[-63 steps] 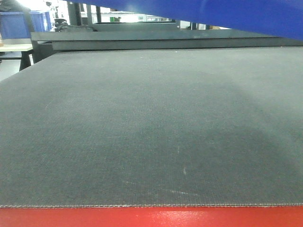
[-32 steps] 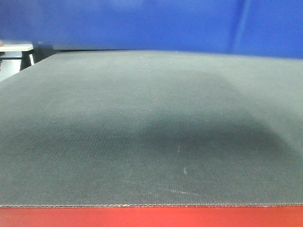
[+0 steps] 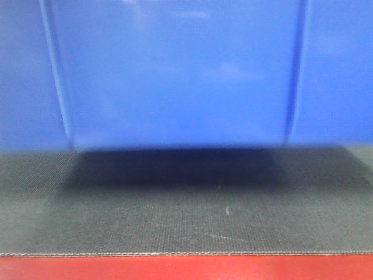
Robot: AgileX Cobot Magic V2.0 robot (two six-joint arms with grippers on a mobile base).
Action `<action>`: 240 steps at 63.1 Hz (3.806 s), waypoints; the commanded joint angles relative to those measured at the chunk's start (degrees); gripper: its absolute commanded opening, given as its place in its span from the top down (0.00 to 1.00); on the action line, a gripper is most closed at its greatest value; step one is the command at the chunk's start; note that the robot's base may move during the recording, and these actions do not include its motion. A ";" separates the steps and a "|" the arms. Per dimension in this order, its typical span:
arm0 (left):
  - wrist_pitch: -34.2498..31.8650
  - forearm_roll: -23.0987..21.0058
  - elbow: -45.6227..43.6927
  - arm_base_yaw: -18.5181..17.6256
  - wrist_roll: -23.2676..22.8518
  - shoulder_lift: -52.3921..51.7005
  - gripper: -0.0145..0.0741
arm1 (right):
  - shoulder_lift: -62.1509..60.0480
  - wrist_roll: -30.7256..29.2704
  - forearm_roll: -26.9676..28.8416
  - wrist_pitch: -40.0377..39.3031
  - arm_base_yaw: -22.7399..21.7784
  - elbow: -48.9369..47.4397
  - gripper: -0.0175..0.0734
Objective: Move blue bin to conveyor side
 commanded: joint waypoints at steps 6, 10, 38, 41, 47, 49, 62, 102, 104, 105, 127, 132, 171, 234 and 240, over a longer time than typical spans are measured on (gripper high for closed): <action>-4.69 1.73 -0.97 0.37 0.29 2.99 0.85 | 1.21 -1.08 -2.79 -9.54 -0.85 0.71 0.91; -4.69 1.73 -0.94 0.37 0.29 3.63 0.85 | 2.65 -1.08 -2.79 -9.54 -0.85 0.71 0.91; -4.12 2.62 -0.70 0.37 0.40 6.71 0.85 | 7.81 -1.08 -2.69 -9.62 -0.74 0.71 0.90; -4.35 2.62 -0.70 0.37 0.40 6.71 0.85 | 8.03 -1.08 -2.69 -9.77 -0.74 0.71 0.90; -4.86 2.62 -0.70 0.37 0.40 6.71 0.69 | 8.23 -1.08 -2.69 -9.49 -0.74 0.71 0.82; -5.17 2.62 -0.70 0.37 0.40 6.71 0.61 | 8.23 -1.08 -2.69 -9.36 -0.74 0.71 0.76; -4.95 4.43 -2.08 0.37 0.40 5.95 0.18 | 8.10 -1.08 -2.69 -8.01 -0.74 -1.29 0.21; 0.06 6.47 -25.69 0.37 0.40 -7.99 0.85 | 2.10 -1.08 -2.69 10.71 -0.74 -41.29 0.86; 0.06 6.47 -26.62 0.37 0.40 -8.50 0.85 | 1.96 -1.08 -2.69 10.63 -0.74 -42.50 0.85; 0.06 6.47 -26.95 0.37 0.40 -8.74 0.85 | 1.82 -1.08 -2.69 10.63 -0.74 -43.35 0.85; 0.67 6.90 -30.67 0.37 0.28 -14.47 0.85 | -2.31 -1.08 0.81 16.16 -0.74 -48.85 0.90; 2.37 6.33 -29.33 0.37 0.28 -15.46 0.85 | -3.28 -1.08 0.81 18.53 -0.74 -47.16 0.90; -23.41 5.58 31.53 0.37 0.28 -43.64 0.85 | -37.58 -3.26 0.81 -25.53 -0.74 21.00 0.90; -34.15 5.58 56.41 0.37 0.28 -82.32 0.85 | -79.37 -3.26 0.81 -17.58 -0.74 50.04 0.90; -34.15 5.58 56.41 0.37 0.28 -82.32 0.85 | -79.37 -3.26 0.81 -17.58 -0.74 50.04 0.90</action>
